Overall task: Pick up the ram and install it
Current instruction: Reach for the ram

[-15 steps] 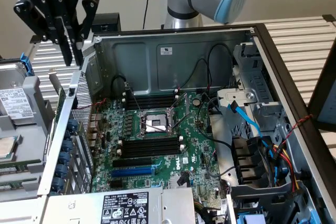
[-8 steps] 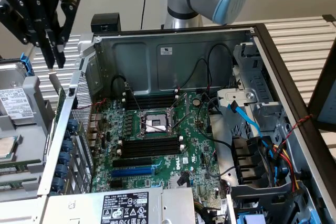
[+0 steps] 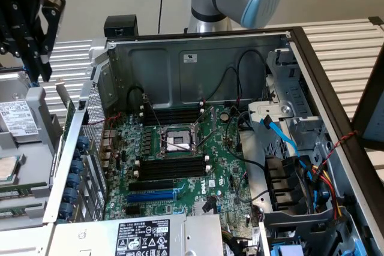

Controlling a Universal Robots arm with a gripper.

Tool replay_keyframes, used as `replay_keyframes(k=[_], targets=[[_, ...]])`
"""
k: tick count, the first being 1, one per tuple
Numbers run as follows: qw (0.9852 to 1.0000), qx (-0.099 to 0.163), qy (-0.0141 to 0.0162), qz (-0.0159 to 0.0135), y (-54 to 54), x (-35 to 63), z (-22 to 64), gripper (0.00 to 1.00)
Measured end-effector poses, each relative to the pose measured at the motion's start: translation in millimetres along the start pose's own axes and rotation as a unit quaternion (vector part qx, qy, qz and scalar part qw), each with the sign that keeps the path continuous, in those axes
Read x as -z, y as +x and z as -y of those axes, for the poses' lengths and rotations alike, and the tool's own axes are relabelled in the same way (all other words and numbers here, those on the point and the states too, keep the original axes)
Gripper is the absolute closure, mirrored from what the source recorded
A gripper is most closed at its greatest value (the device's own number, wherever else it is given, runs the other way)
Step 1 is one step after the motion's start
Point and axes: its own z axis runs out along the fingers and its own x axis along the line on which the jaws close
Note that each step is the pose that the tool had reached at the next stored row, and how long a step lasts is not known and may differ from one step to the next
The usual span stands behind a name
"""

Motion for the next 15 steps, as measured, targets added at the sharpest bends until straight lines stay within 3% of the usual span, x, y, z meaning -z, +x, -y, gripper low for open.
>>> replay_keyframes(k=[15], targets=[[1.0, 0.0, 0.0, 0.0, 67.7, -0.2, 8.7, 0.73]])
